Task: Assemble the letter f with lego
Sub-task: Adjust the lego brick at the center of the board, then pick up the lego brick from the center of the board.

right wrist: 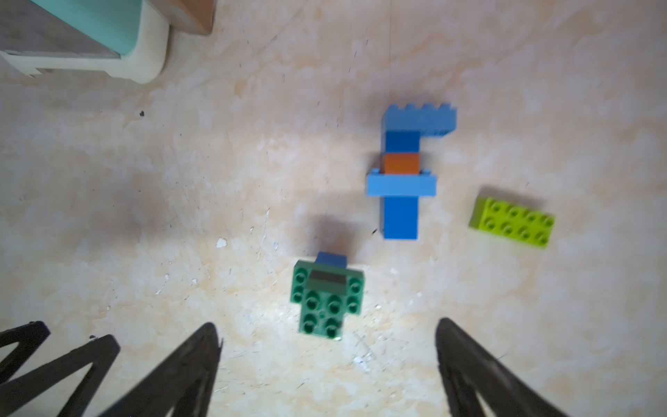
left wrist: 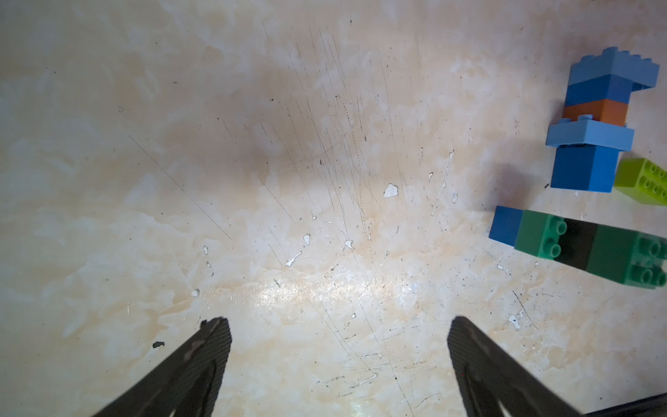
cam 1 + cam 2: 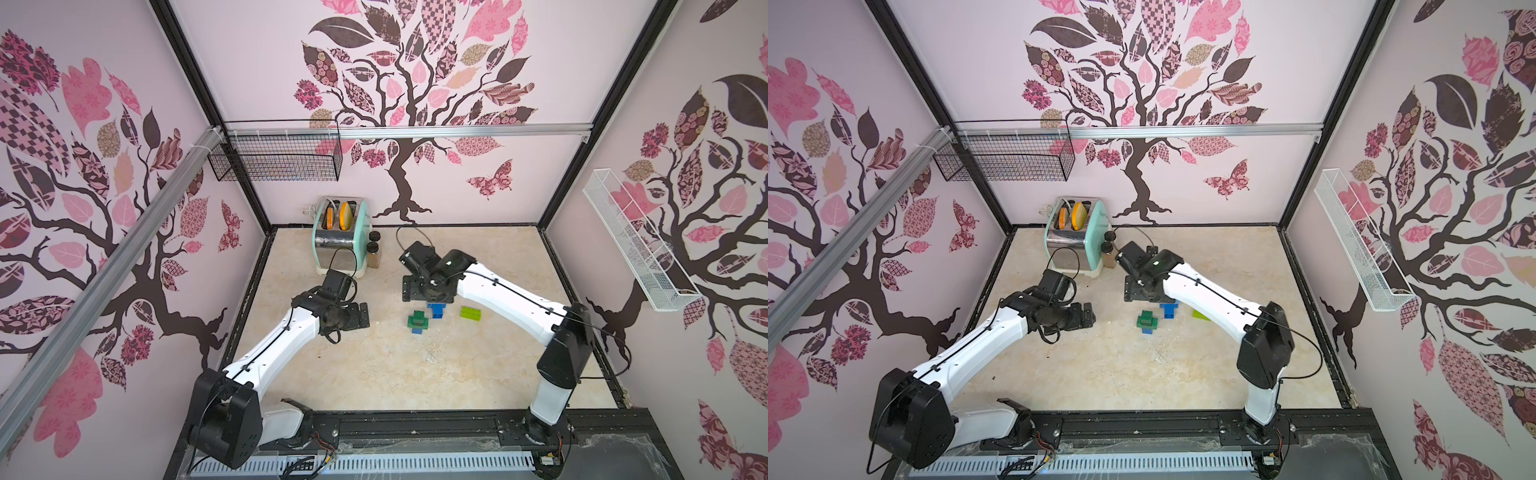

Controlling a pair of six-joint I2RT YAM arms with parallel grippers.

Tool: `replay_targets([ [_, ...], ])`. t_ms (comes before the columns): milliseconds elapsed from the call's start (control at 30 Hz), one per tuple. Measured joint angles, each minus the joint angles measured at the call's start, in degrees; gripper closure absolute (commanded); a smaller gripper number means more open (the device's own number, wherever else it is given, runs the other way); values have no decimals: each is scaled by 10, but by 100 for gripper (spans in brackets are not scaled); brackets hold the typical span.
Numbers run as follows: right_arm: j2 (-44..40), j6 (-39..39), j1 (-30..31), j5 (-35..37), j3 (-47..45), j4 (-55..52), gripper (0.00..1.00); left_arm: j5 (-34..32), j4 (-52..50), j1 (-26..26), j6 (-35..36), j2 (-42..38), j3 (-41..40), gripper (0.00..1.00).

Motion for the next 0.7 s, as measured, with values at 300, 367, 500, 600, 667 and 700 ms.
replay_targets([
  [300,-49,-64,-223,-28,-128,78,1,41,12,0,16,-5,0,2],
  [367,-34,-75,-250,-41,-149,93,1,46,15,0,17,2,0,2],
  [500,35,-99,-261,-51,-138,103,1,54,13,0,17,33,9,2],
  [600,92,-115,-261,-68,-123,109,1,54,13,0,16,46,12,2],
  [667,122,-122,-262,-81,-123,111,1,54,13,0,14,46,12,2],
  [700,131,-125,-263,-85,-124,112,1,54,13,0,13,46,12,2],
])
